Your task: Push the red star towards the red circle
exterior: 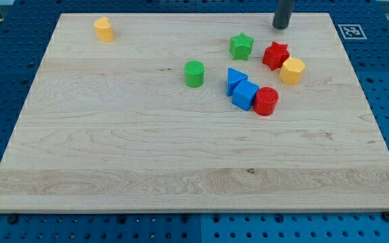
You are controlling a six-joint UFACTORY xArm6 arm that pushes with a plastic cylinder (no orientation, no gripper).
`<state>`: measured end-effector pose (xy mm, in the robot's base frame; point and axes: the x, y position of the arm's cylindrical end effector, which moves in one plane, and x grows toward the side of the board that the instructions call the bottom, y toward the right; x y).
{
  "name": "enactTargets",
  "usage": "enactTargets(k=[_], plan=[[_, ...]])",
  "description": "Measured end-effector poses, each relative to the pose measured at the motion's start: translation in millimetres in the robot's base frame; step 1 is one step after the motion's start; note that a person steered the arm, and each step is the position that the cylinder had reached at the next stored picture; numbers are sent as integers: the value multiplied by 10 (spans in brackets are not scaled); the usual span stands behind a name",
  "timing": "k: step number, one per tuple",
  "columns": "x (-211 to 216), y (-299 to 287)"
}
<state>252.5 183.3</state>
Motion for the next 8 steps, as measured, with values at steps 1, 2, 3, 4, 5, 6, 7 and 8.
enactTargets(k=[1,2,3,4,5,6,7,8], plan=[[330,-26],[511,-334],[633,-314],[729,-165],[908,-168],[1051,-201],[1039,-179],[799,-75]])
